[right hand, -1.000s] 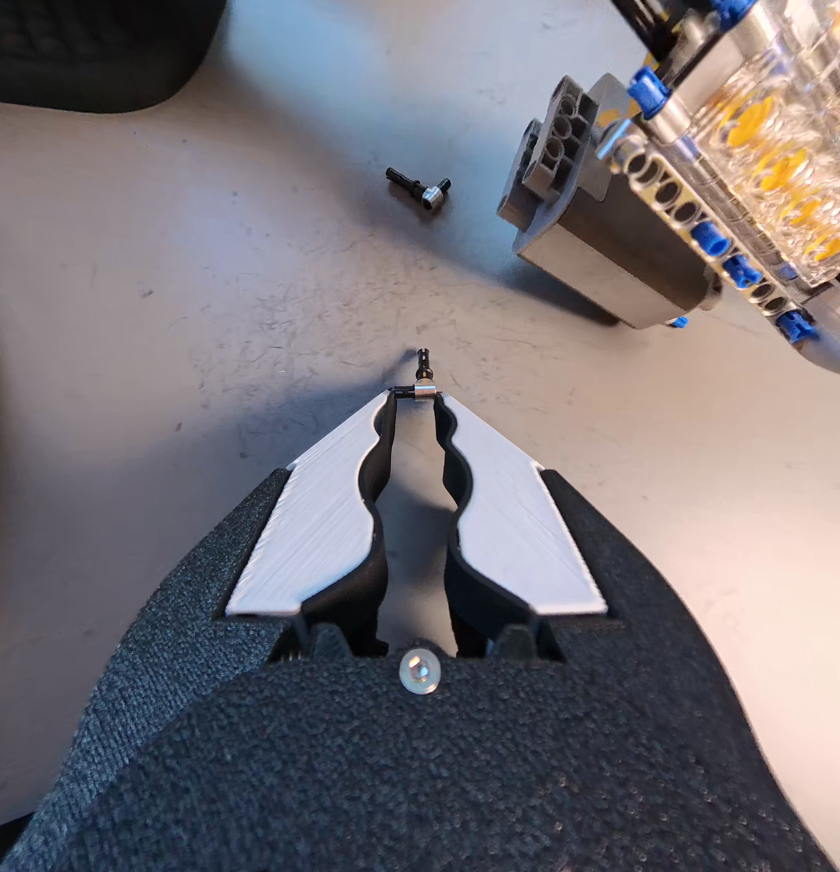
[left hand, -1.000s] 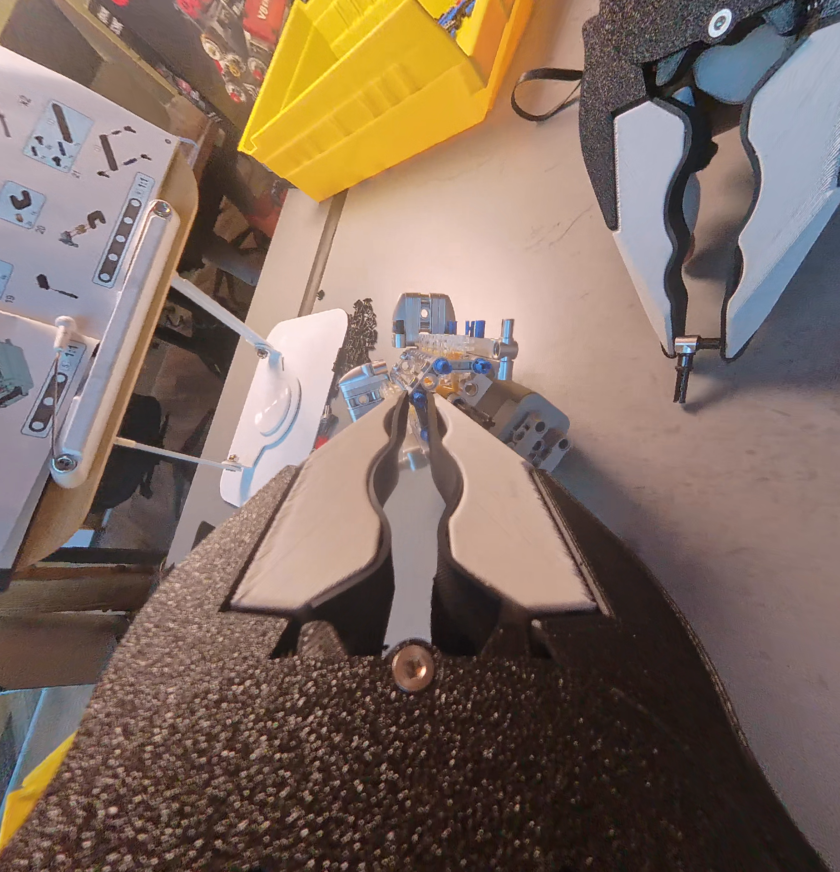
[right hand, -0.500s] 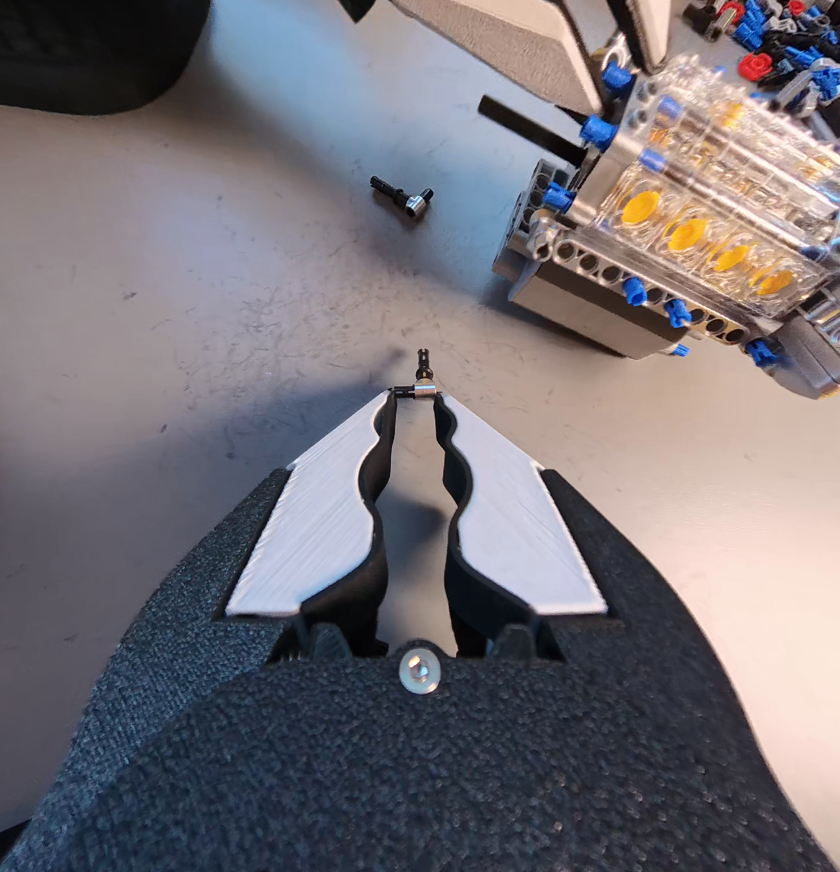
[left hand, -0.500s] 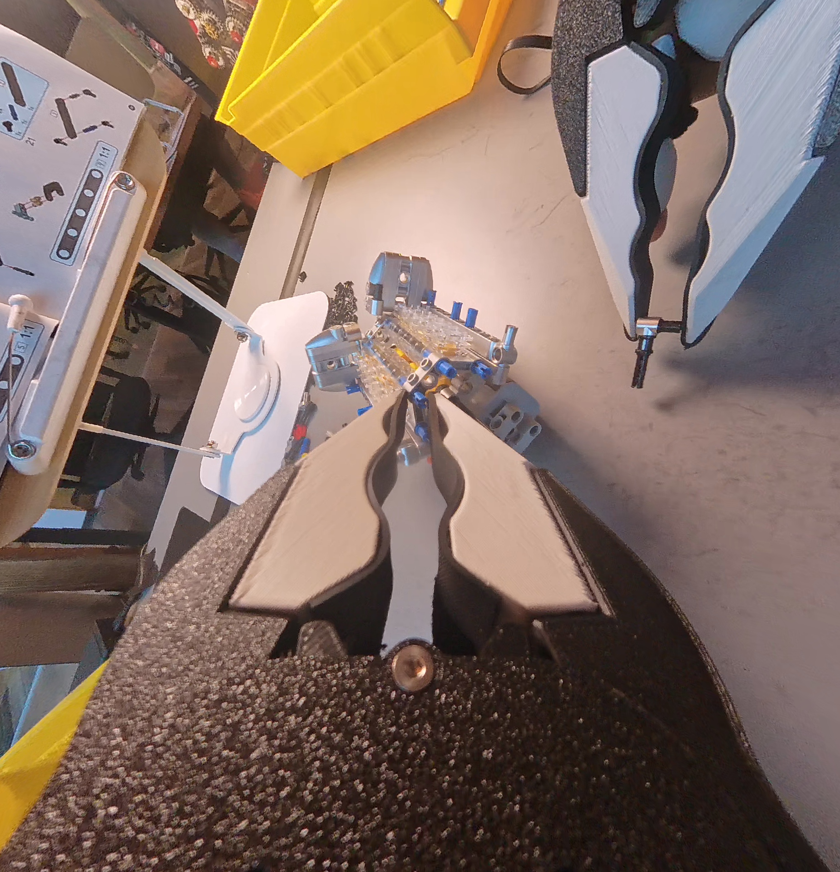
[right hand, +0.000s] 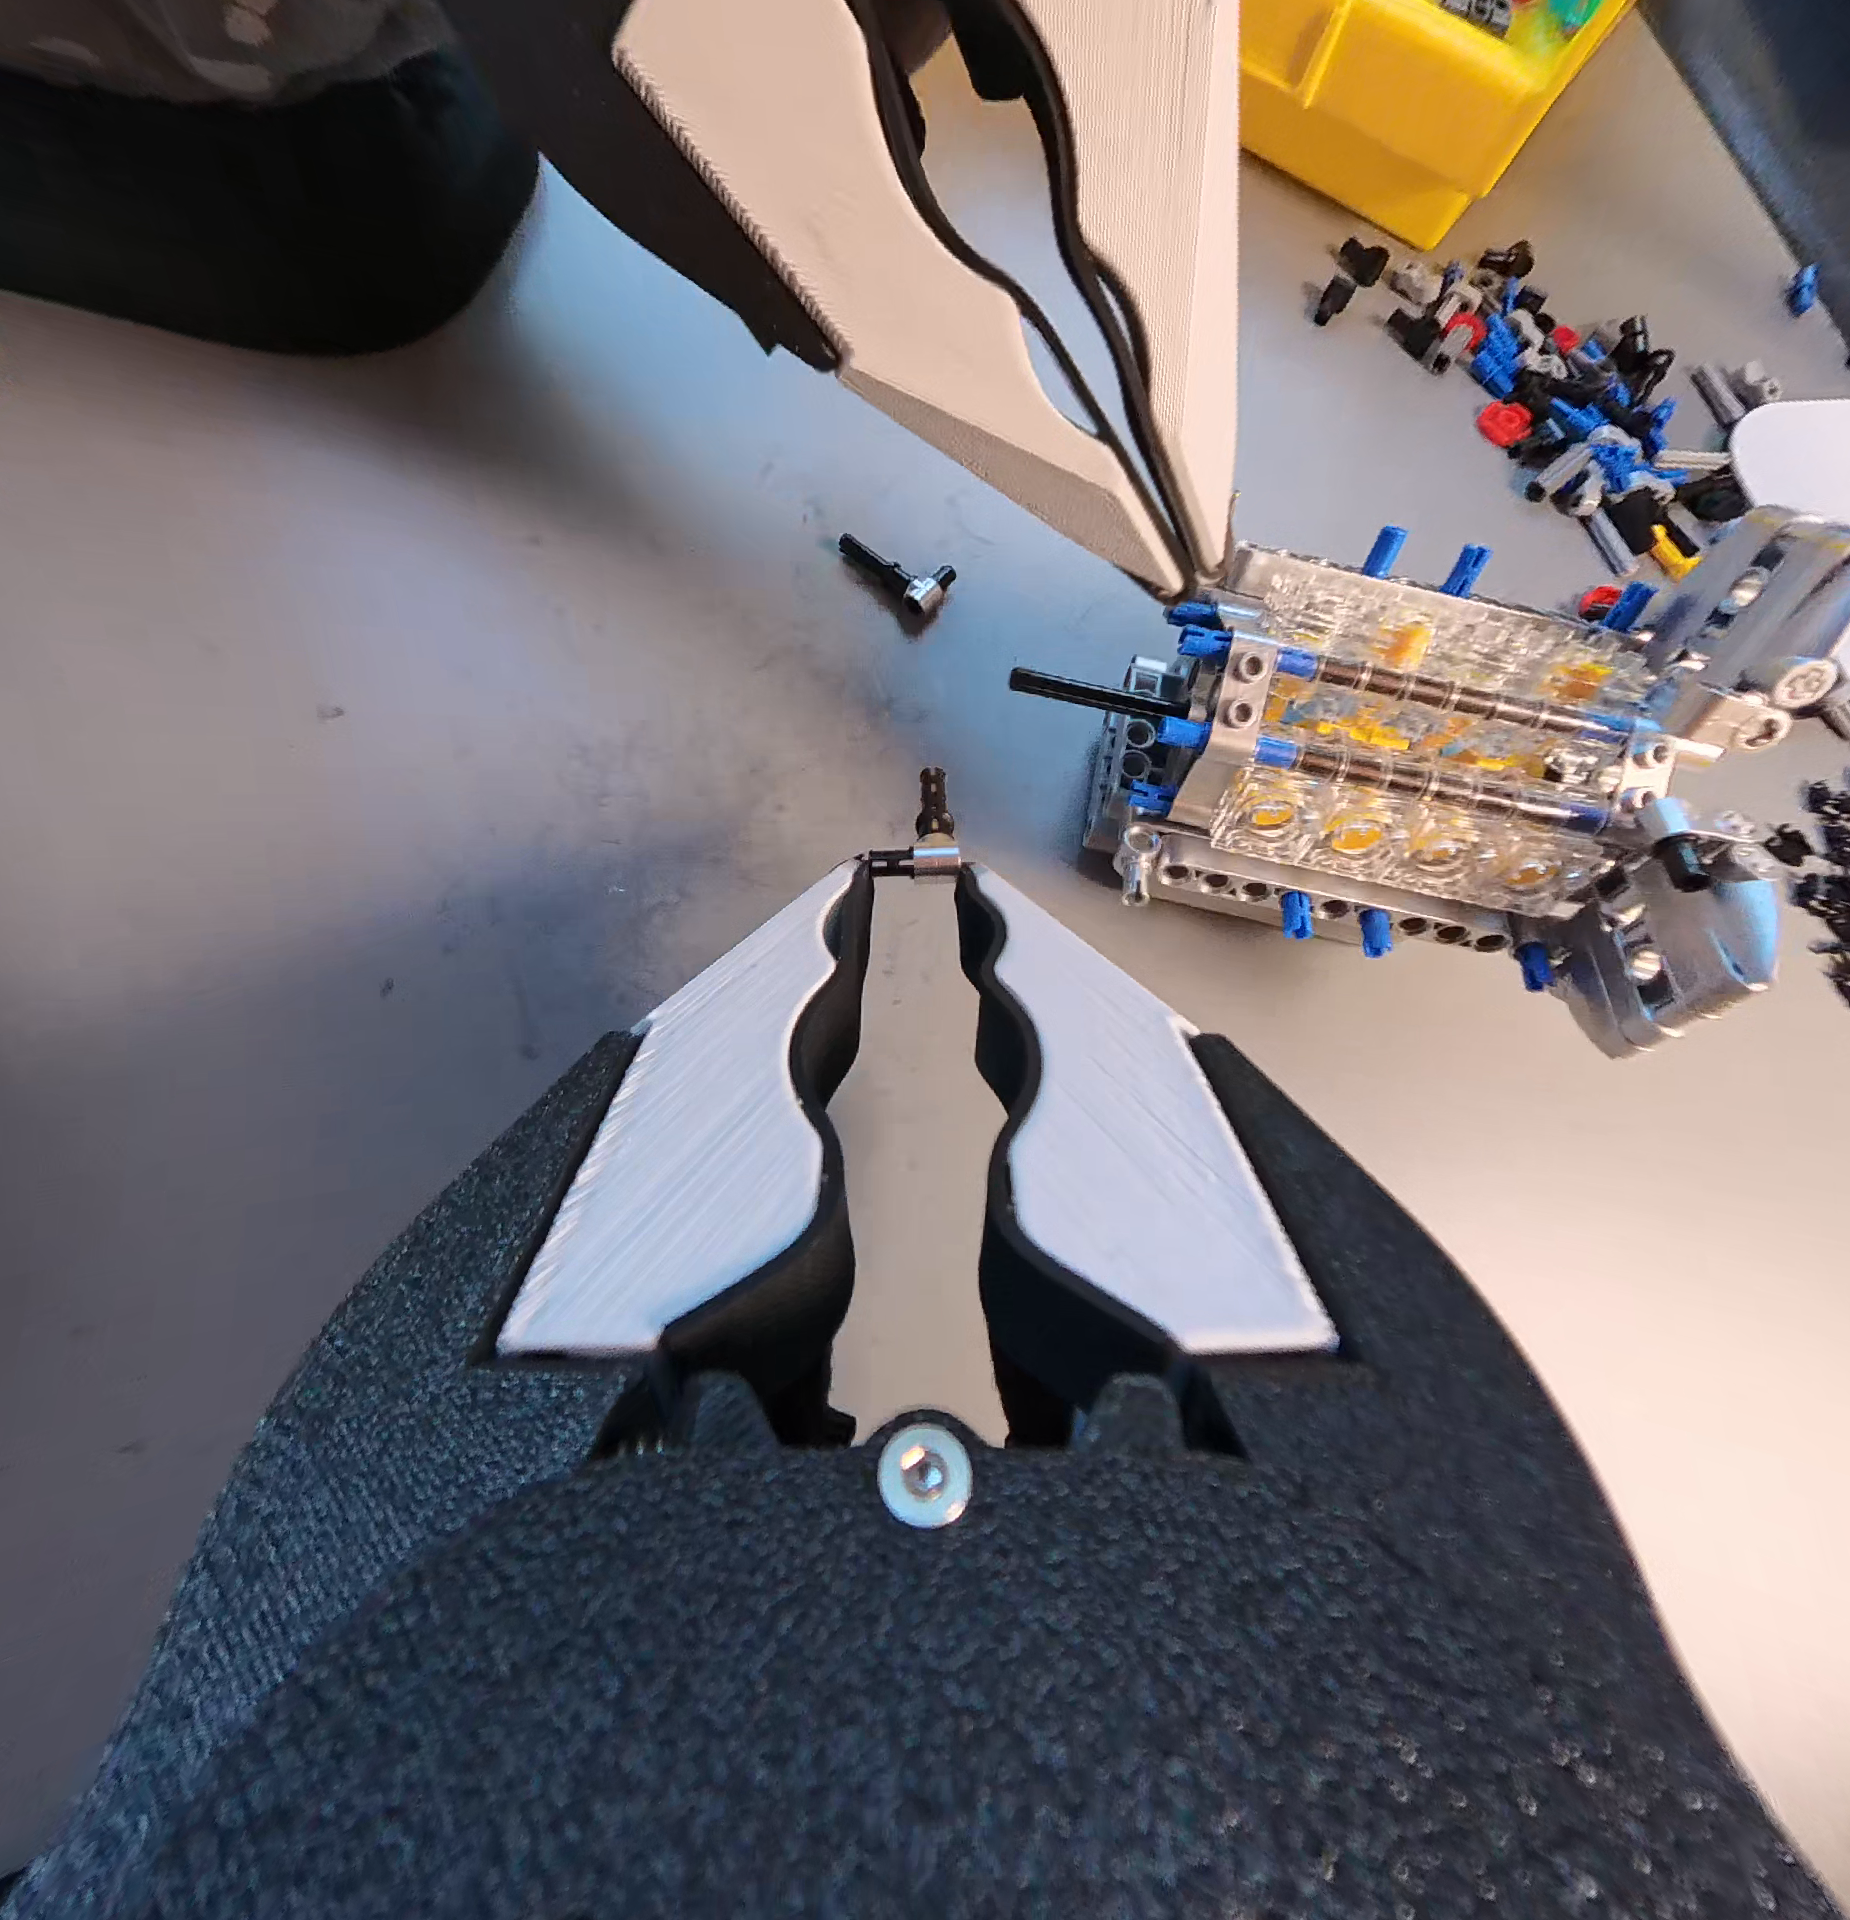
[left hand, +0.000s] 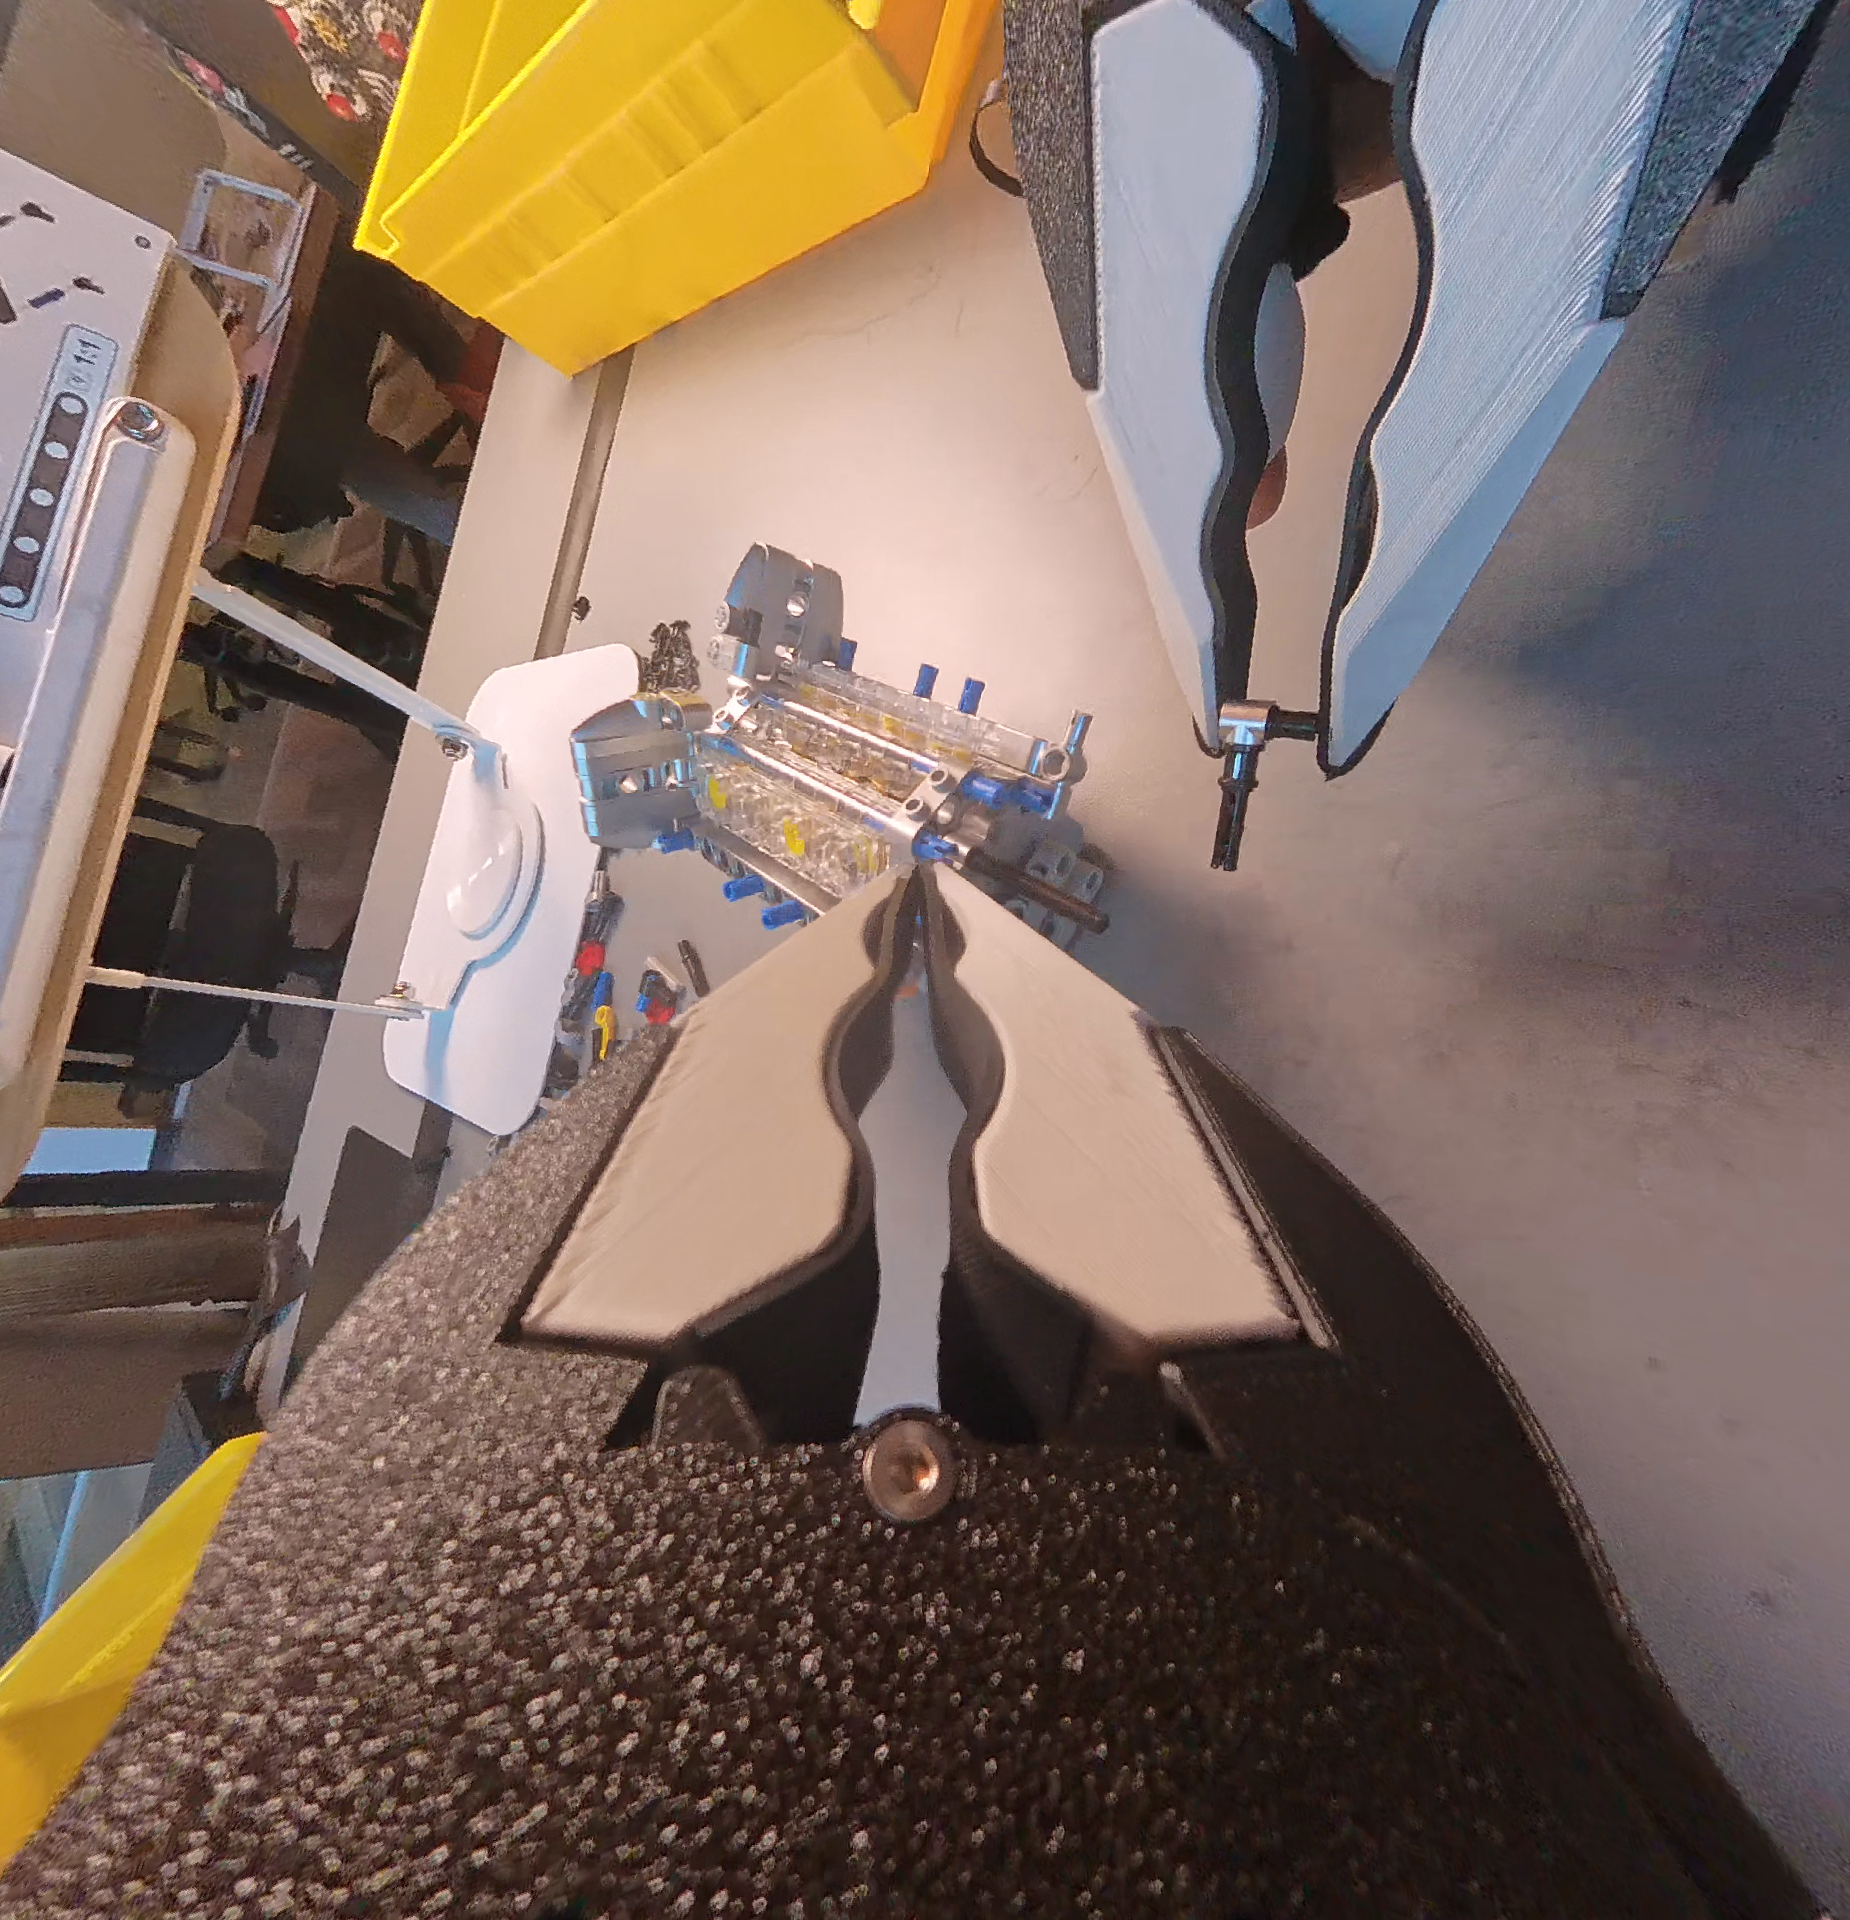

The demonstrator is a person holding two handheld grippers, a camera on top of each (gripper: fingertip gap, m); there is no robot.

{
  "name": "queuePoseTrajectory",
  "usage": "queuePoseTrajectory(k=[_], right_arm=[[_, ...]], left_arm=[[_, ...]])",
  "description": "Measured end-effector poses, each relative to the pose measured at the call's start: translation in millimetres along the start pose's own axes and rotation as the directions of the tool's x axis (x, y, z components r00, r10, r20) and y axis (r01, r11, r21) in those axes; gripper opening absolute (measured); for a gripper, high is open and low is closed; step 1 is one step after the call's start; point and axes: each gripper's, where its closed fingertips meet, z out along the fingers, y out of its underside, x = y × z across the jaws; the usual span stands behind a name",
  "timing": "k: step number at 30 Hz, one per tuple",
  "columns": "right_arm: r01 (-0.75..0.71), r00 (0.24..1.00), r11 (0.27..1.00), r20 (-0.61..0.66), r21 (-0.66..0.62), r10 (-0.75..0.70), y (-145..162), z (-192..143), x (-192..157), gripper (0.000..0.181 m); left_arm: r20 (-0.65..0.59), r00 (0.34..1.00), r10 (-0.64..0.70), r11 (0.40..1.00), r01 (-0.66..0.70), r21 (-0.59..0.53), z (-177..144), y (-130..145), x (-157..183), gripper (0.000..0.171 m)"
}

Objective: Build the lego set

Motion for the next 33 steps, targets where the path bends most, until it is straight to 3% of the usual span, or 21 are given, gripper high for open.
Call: queuePoseTrajectory(k=[4,7,11,14,18,22,27,33], right_arm=[[0.003,1.0,1.0,-0.014,-0.019,-0.003,5,1,1,0.015],[0.0,1.0,1.0,-0.023,-0.021,0.0,7,0,3,0.015],[-0.003,1.0,1.0,-0.031,-0.027,0.002,9,1,6,0.015],[-0.008,1.0,0.999,-0.03,-0.044,0.007,14,5,6,0.015],[-0.034,0.997,0.995,-0.076,-0.095,0.027,26,8,15,0.015],[-0.093,0.987,0.988,-0.142,-0.125,0.075,37,2,32,0.015],[-0.143,0.972,0.983,-0.205,-0.118,0.117,41,0,46,0.015],[-0.139,0.971,0.985,-0.208,-0.103,0.115,37,6,44,0.015]], left_arm=[[-0.007,1.0,-0.021,1.0,0.021,-0.004,2,4,-3,0.0],[-0.019,0.991,-0.129,0.991,0.13,0.036,-4,9,-12,0.0],[-0.148,0.924,-0.353,0.927,0.367,0.079,-7,25,-13,0.024],[-0.248,0.858,-0.451,0.881,0.472,0.03,7,42,1,0.036],[-0.303,0.854,-0.423,0.9,0.434,-0.034,21,50,21,0.035],[-0.275,0.882,-0.382,0.923,0.379,-0.068,25,50,27,0.026],[-0.313,0.838,-0.447,0.89,0.452,-0.062,20,43,31,0.021],[-0.303,0.831,-0.466,0.883,0.461,-0.093,21,49,32,0.021]])
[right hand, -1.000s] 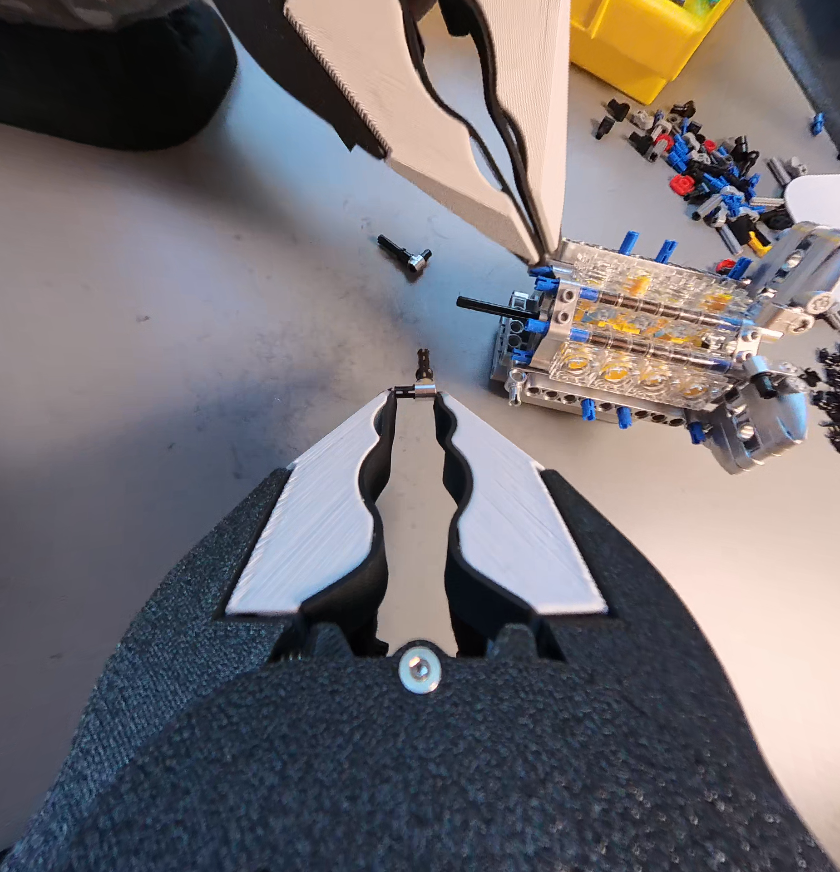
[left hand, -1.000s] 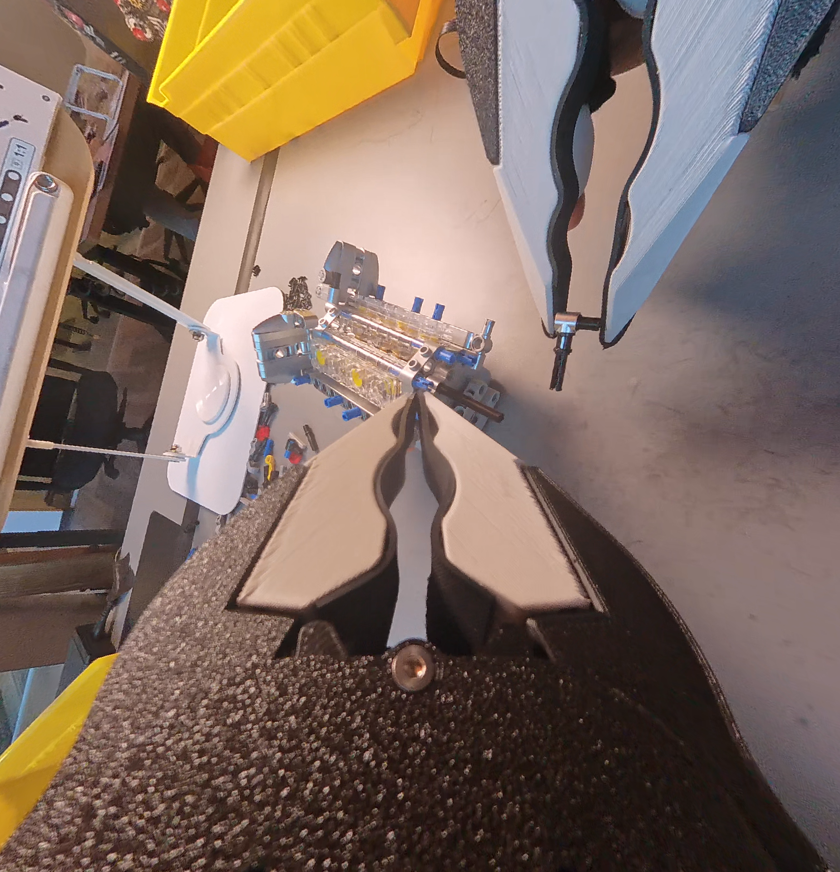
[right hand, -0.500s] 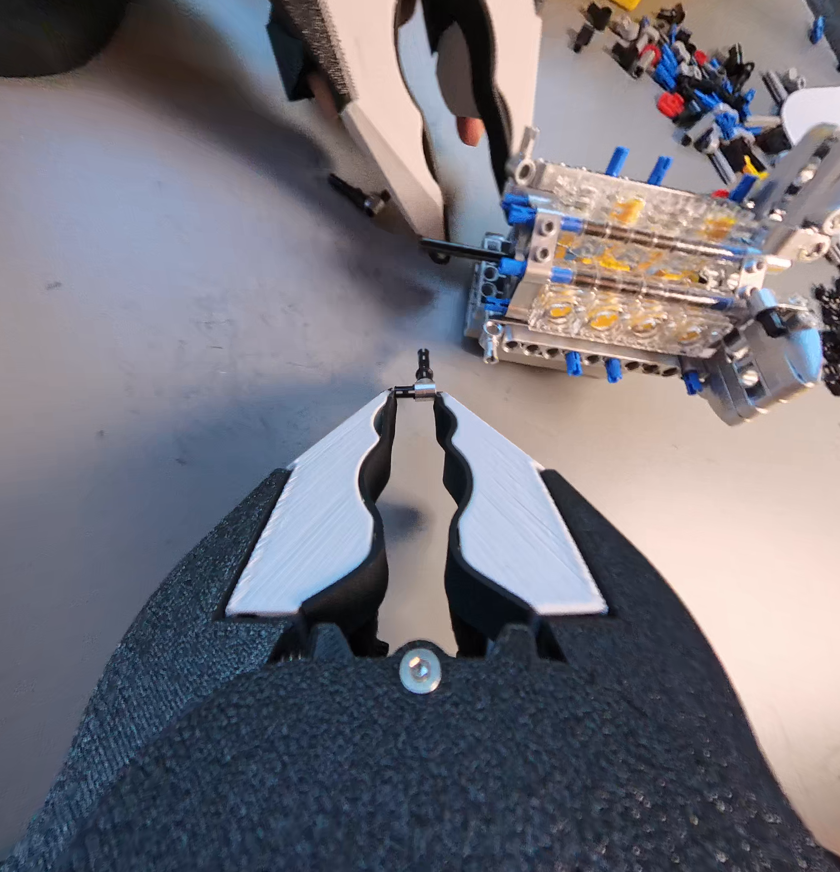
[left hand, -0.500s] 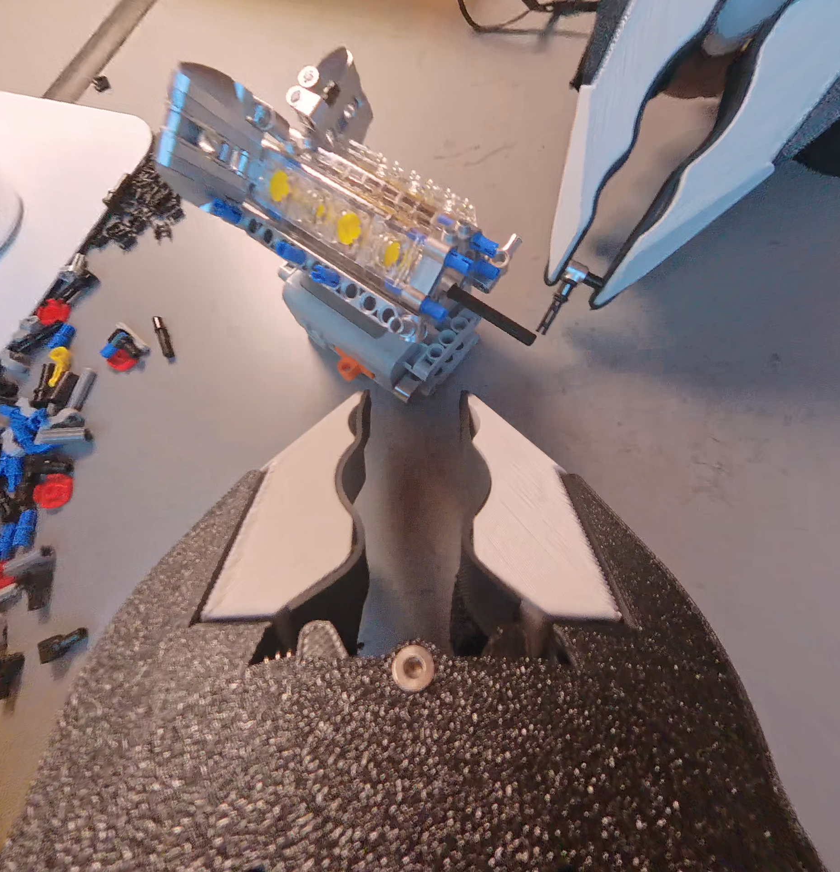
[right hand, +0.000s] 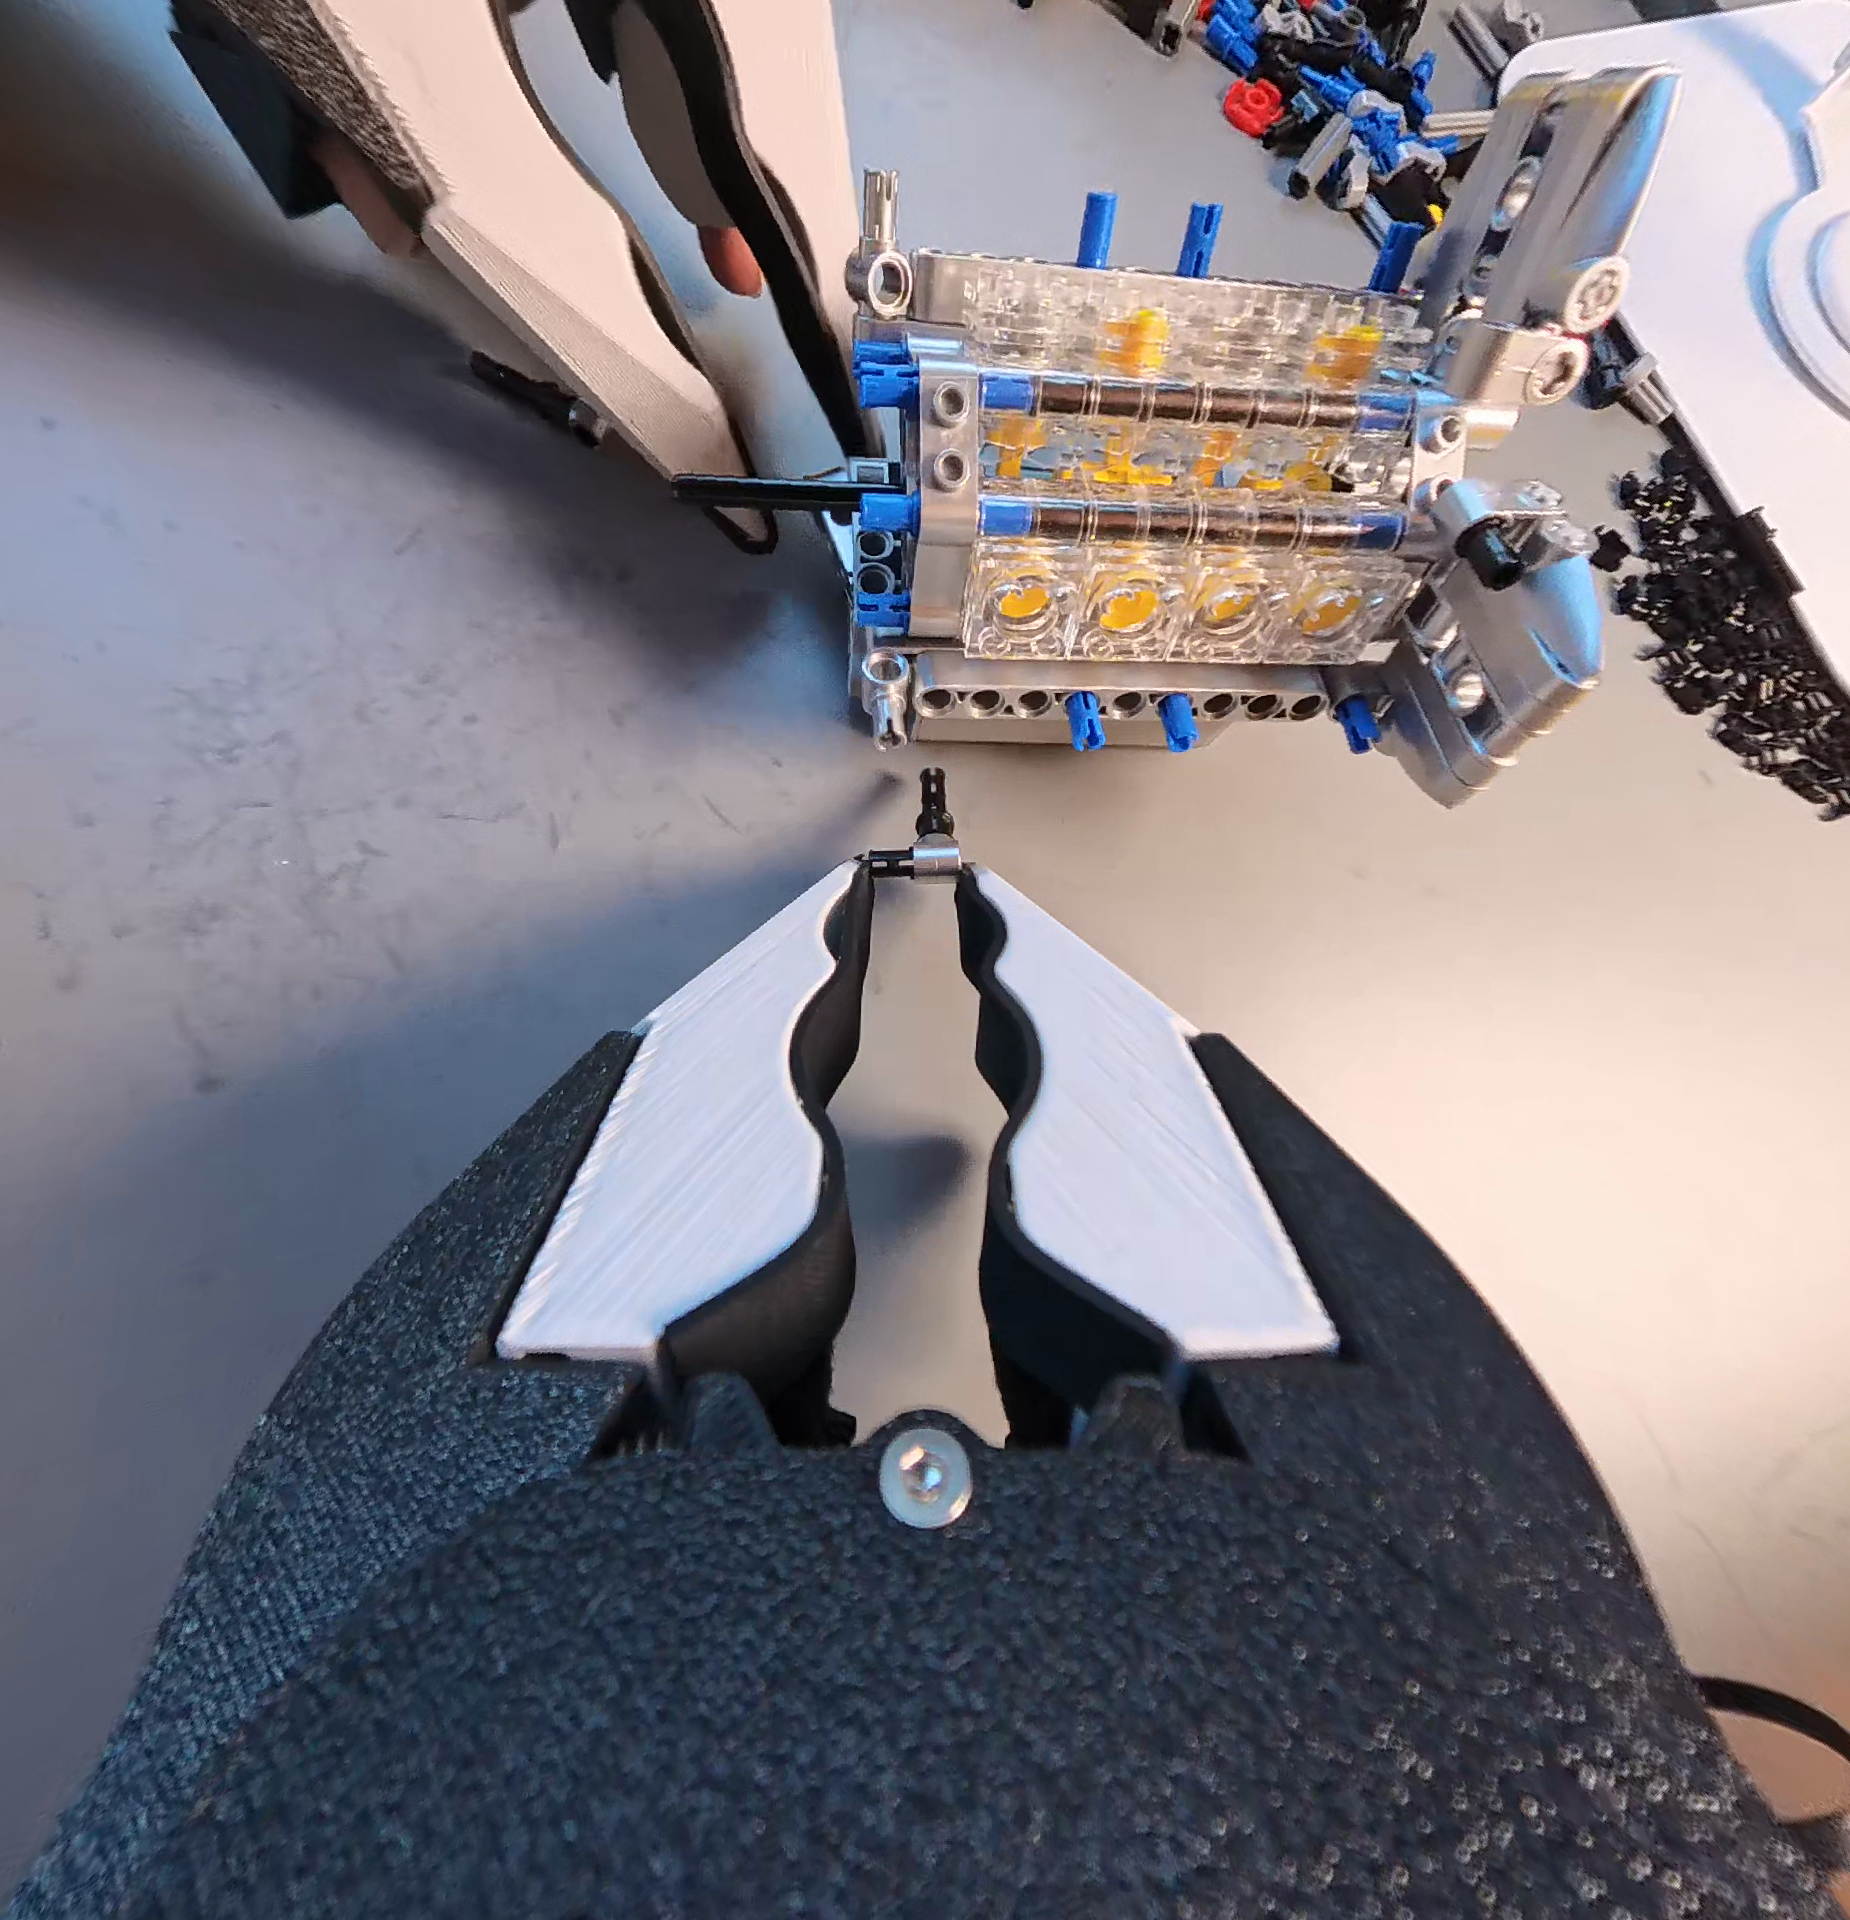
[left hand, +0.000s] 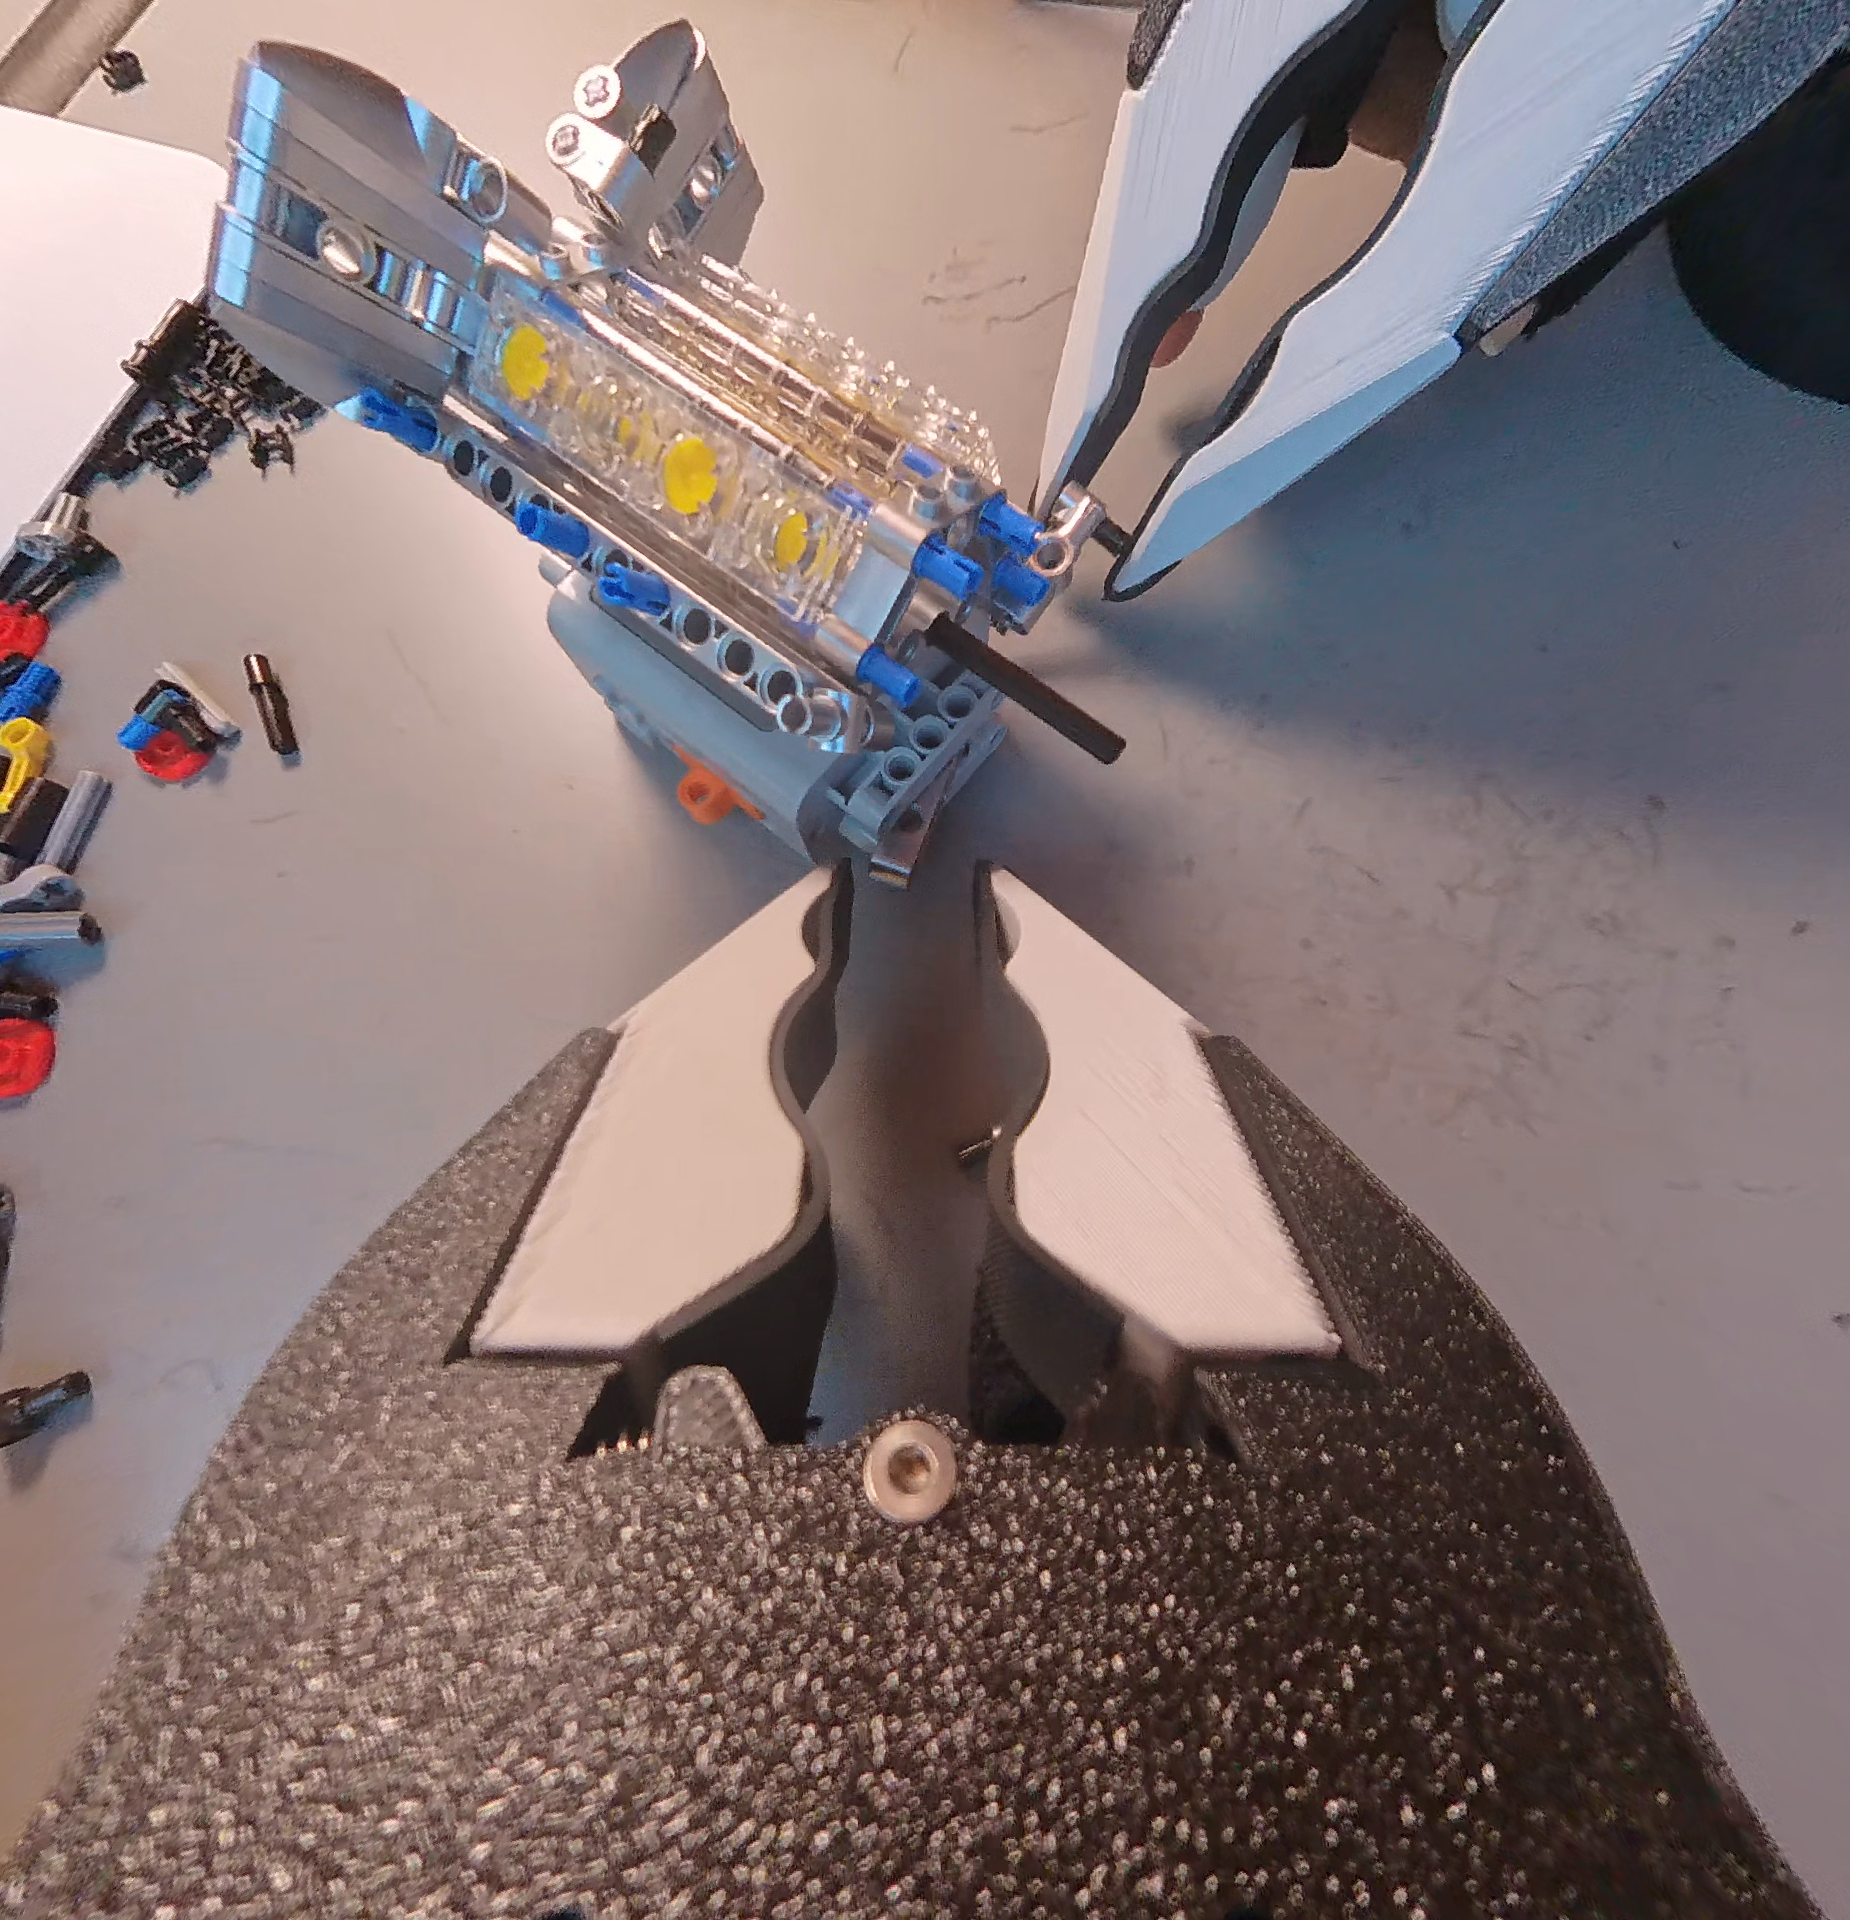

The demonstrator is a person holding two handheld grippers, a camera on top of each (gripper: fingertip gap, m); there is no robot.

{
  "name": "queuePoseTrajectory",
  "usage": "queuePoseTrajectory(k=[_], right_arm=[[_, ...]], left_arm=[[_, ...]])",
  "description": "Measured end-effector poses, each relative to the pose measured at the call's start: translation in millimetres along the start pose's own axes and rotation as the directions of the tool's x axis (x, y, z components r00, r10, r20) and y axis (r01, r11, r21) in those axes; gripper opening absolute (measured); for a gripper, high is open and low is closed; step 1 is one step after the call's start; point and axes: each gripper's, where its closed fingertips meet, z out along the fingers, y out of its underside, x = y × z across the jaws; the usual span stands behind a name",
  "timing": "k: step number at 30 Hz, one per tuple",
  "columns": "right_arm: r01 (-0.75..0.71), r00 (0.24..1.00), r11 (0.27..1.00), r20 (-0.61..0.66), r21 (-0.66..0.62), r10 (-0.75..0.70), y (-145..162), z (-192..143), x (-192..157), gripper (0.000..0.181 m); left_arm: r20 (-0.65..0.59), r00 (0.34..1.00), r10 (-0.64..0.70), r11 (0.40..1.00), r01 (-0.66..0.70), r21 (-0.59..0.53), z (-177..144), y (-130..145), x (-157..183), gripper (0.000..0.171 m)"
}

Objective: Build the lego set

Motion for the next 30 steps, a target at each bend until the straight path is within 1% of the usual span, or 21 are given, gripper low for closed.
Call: queuePoseTrajectory(k=[3,6,10,16,20,25,30], right_arm=[[0.006,1.0,1.0,0.013,0.001,-0.006,0,2,-4,0.015],[0.012,1.0,1.0,0.014,-0.005,-0.012,0,3,-5,0.015],[0.007,1.0,1.0,0.012,-0.004,-0.007,1,4,-5,0.015],[0.0,1.0,1.0,0.005,0.002,0.0,0,3,-3,0.015],[-0.008,1.0,1.0,0.013,0.02,0.008,-2,3,-3,0.015],[-0.003,1.0,1.0,0.009,0.019,0.003,-2,3,-3,0.015],[-0.007,1.0,1.0,0.008,0.025,0.007,-2,2,-2,0.015]], left_arm=[[0.042,0.999,0.017,1.0,-0.016,-0.016,3,2,-7,0.018],[0.045,0.999,-0.012,1.0,0.012,0.007,3,-3,-10,0.009],[0.048,0.998,-0.047,0.999,0.046,0.024,4,-4,-13,0.004],[0.029,0.998,-0.058,0.998,0.057,0.032,0,-2,-10,0.004],[-0.006,0.999,-0.05,0.997,0.05,0.053,0,-5,-3,0.004],[0.001,1.0,-0.004,0.999,0.003,0.043,5,-6,2,0.004],[0.02,1.0,-0.015,1.0,0.014,0.026,2,-1,-5,0.006]])
